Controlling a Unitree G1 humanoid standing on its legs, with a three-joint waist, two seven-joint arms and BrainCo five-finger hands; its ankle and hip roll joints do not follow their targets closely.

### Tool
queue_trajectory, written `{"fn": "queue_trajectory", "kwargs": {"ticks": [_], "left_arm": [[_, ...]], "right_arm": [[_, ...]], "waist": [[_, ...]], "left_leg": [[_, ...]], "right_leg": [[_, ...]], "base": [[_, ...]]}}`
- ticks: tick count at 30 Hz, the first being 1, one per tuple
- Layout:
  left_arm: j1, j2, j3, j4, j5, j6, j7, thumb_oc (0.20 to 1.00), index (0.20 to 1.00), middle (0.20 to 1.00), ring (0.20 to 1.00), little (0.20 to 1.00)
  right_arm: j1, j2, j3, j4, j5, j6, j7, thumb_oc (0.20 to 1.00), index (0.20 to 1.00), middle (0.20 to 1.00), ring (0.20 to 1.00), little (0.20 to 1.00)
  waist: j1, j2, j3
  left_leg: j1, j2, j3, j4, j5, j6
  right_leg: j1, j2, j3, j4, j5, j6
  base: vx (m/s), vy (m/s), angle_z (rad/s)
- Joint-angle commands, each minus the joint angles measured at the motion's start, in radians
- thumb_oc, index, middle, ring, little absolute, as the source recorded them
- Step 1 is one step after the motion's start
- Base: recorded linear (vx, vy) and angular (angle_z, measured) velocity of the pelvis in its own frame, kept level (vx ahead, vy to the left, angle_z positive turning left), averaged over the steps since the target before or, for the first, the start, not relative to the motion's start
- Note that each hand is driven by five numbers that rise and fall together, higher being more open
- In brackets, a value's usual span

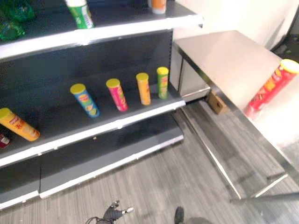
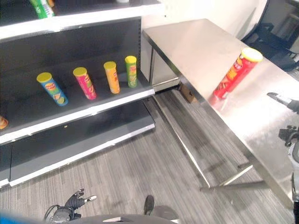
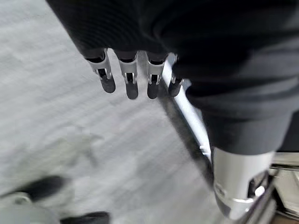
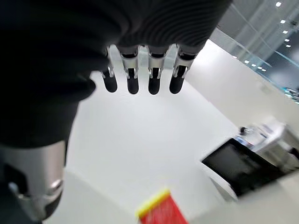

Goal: Put the goods on the table back onto the shelves and tidy them up.

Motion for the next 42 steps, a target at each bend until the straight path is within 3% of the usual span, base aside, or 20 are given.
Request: {"fn": "queue_trajectory", "kwargs": {"ticks": [1, 4, 7, 11, 12, 13, 14, 15, 16, 17, 22, 29, 36, 42], "left_arm": [[-0.057, 0.014, 0.004, 0.024, 0.01, -0.015, 0.005, 1.0, 1.0, 1.0, 1.0, 1.0], [-0.053, 0.013, 0.003, 0.024, 0.008, -0.014, 0.003, 1.0, 1.0, 1.0, 1.0, 1.0], [-0.049, 0.016, 0.011, 0.025, 0.0, -0.011, -0.002, 1.0, 1.0, 1.0, 1.0, 1.0], [-0.043, 0.02, 0.022, 0.02, -0.013, -0.007, -0.002, 1.0, 1.0, 1.0, 1.0, 1.0], [-0.048, 0.022, 0.026, 0.019, -0.021, -0.006, 0.004, 1.0, 1.0, 1.0, 1.0, 1.0], [-0.055, 0.013, 0.03, 0.021, -0.043, -0.002, 0.004, 1.0, 1.0, 1.0, 1.0, 1.0], [-0.055, 0.014, 0.03, 0.021, -0.044, -0.002, 0.004, 1.0, 1.0, 1.0, 1.0, 1.0], [-0.057, 0.012, 0.03, 0.03, -0.048, -0.005, 0.006, 1.0, 1.0, 1.0, 1.0, 1.0], [-0.061, 0.01, 0.028, 0.034, -0.054, -0.006, 0.006, 1.0, 1.0, 1.0, 1.0, 1.0], [-0.061, 0.007, 0.023, 0.06, -0.043, -0.006, 0.01, 1.0, 1.0, 1.0, 1.0, 1.0], [-0.053, 0.012, 0.018, 0.105, -0.014, -0.002, 0.004, 1.0, 1.0, 1.0, 1.0, 1.0], [-0.022, 0.02, 0.039, 0.175, 0.028, 0.003, 0.005, 1.0, 1.0, 1.0, 1.0, 1.0], [-0.011, 0.017, 0.045, 0.178, 0.024, 0.003, 0.005, 1.0, 1.0, 1.0, 1.0, 1.0], [-0.005, 0.025, 0.021, 0.151, 0.006, 0.002, 0.002, 1.0, 1.0, 1.0, 1.0, 1.0]], "right_arm": [[-0.008, -0.055, -0.053, 0.016, 0.035, -0.028, -0.016, 1.0, 1.0, 1.0, 1.0, 1.0], [-0.007, -0.06, -0.055, 0.02, 0.044, -0.031, -0.014, 1.0, 1.0, 1.0, 1.0, 1.0], [-0.001, -0.07, -0.064, 0.034, 0.06, -0.037, -0.015, 1.0, 1.0, 1.0, 1.0, 1.0], [0.001, -0.069, -0.072, 0.04, 0.071, -0.039, -0.024, 1.0, 1.0, 1.0, 1.0, 1.0], [-0.002, -0.075, -0.071, 0.044, 0.072, -0.039, -0.028, 1.0, 1.0, 1.0, 1.0, 1.0], [-0.009, -0.076, -0.064, 0.051, 0.072, -0.033, -0.025, 1.0, 1.0, 1.0, 1.0, 1.0], [-0.01, -0.076, -0.063, 0.051, 0.072, -0.032, -0.025, 1.0, 1.0, 1.0, 1.0, 1.0], [-0.011, -0.073, -0.063, 0.049, 0.073, -0.029, -0.02, 1.0, 1.0, 1.0, 1.0, 1.0], [-0.02, -0.072, -0.058, 0.049, 0.071, -0.028, -0.022, 1.0, 1.0, 1.0, 1.0, 1.0], [-0.036, -0.076, -0.044, 0.054, 0.063, -0.025, -0.027, 1.0, 1.0, 1.0, 1.0, 1.0], [-0.065, -0.071, -0.006, 0.071, 0.077, -0.021, -0.011, 1.0, 1.0, 1.0, 1.0, 1.0], [-0.133, -0.083, 0.067, 0.1, 0.119, -0.027, 0.018, 1.0, 1.0, 1.0, 1.0, 1.0], [-0.132, -0.098, 0.087, 0.137, 0.118, -0.015, 0.023, 1.0, 1.0, 1.0, 1.0, 1.0], [-0.174, -0.188, 0.162, 0.302, 0.13, 0.01, 0.052, 1.0, 1.0, 1.0, 1.0, 1.0]], "waist": [[-0.02, 0.06, 0.022], [-0.021, 0.062, 0.023], [-0.027, 0.057, 0.028], [-0.026, 0.041, 0.048], [-0.021, 0.033, 0.061], [-0.018, 0.02, 0.069], [-0.019, 0.018, 0.068], [-0.017, 0.013, 0.07], [-0.016, 0.007, 0.067], [-0.015, 0.022, 0.056], [-0.009, 0.033, 0.025], [0.022, 0.028, 0.014], [0.03, 0.021, 0.011], [0.04, 0.008, 0.01]], "left_leg": [[0.074, 0.133, -0.035, -0.142, 0.13, -0.028], [0.073, 0.139, -0.038, -0.129, 0.153, -0.034], [0.035, 0.149, -0.035, -0.04, 0.231, -0.05], [-0.043, 0.162, -0.014, 0.115, 0.246, -0.047], [-0.076, 0.161, -0.005, 0.132, 0.225, -0.035], [-0.114, 0.141, -0.002, 0.069, 0.144, -0.021], [-0.112, 0.139, -0.001, 0.065, 0.144, -0.019], [-0.124, 0.131, -0.003, -0.002, 0.099, -0.019], [-0.129, 0.119, -0.008, -0.054, 0.103, -0.017], [-0.107, 0.115, -0.014, -0.207, 0.135, -0.024], [-0.042, 0.091, 0.005, -0.307, 0.157, -0.02], [0.0, 0.064, 0.047, -0.315, 0.126, 0.009], [0.009, 0.063, 0.054, -0.315, 0.121, 0.013], [0.01, 0.071, 0.051, -0.315, 0.127, 0.004]], "right_leg": [[-0.049, -0.059, -0.027, -0.013, -0.077, 0.156], [-0.041, -0.049, -0.026, -0.013, -0.091, 0.146], [-0.019, -0.029, -0.026, -0.013, -0.121, 0.119], [0.007, -0.026, -0.039, -0.013, -0.139, 0.101], [0.01, -0.034, -0.05, -0.013, -0.138, 0.102], [0.01, -0.053, -0.064, -0.013, -0.126, 0.112], [0.01, -0.055, -0.064, -0.013, -0.126, 0.113], [0.007, -0.064, -0.071, -0.013, -0.123, 0.121], [0.002, -0.075, -0.075, -0.013, -0.117, 0.126], [0.001, -0.072, -0.075, -0.013, -0.114, 0.135], [0.014, -0.085, -0.07, -0.013, -0.102, 0.147], [0.022, -0.125, -0.069, -0.013, -0.07, 0.181], [0.028, -0.134, -0.078, -0.013, -0.067, 0.188], [0.032, -0.134, -0.096, -0.013, -0.072, 0.189]], "base": [[0.13, -0.189, -0.18], [0.08, -0.14, -0.19], [0.1, -0.215, -0.22], [0.01, -0.094, 0.09], [-0.07, -0.034, 0.32], [-0.07, 0.003, 0.38], [-0.05, 0.035, 0.44], [-0.02, 0.058, 0.28], [-0.01, 0.207, 0.32], [0.02, 0.258, 0.25], [0.07, 0.214, -0.02], [0.01, 0.151, -0.06], [0.0, 0.025, -0.03], [-0.02, -0.047, -0.02]]}}
